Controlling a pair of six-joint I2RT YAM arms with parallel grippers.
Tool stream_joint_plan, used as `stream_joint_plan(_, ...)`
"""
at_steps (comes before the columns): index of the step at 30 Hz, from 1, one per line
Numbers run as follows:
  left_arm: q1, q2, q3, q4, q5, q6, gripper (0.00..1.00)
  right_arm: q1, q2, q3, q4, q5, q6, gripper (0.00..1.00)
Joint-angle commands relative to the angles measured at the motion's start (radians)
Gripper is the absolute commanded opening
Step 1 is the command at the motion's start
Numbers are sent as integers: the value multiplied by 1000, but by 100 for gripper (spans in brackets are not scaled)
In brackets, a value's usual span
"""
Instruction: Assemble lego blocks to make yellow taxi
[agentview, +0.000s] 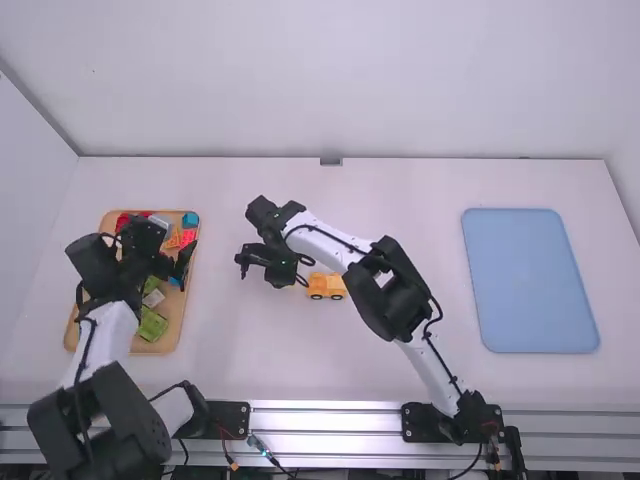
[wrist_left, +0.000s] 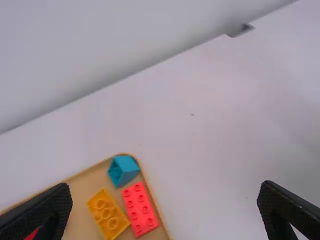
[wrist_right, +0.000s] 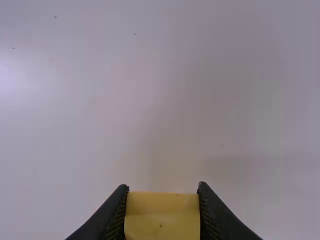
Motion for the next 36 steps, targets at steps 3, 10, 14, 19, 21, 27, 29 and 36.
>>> stream_joint_plan(3, 2, -122, -76, 23, -66, -99, 99, 0, 29, 25, 3, 13, -4, 6)
stream_joint_plan(10, 9, -171, -85, 13, -66, -120, 99, 10, 62, 25, 17, 13, -3, 11)
stream_joint_plan(14, 10, -163, -85, 16, -66, -120, 99, 10, 62, 25, 18, 34, 5, 23)
stream_joint_plan(19, 10, -154, -85, 14, -58, -120, 99, 9, 62, 25, 22, 37, 7, 66)
stream_joint_plan(21, 10, -154, -85, 13, -57, -121, 99, 8, 62, 25, 24, 36, 3, 86)
stream_joint_plan(27, 2, -154, -85, 19, 71, -116, 99, -3, 59, 60, 22, 30, 3, 99)
stream_joint_plan(29, -5, -154, -85, 19, 109, -115, 99, -18, 59, 104, -17, 24, 3, 99)
stream_joint_plan(36, -43, -128, -82, 26, 224, -77, 99, -102, 7, 258, -221, -182, -123, 99)
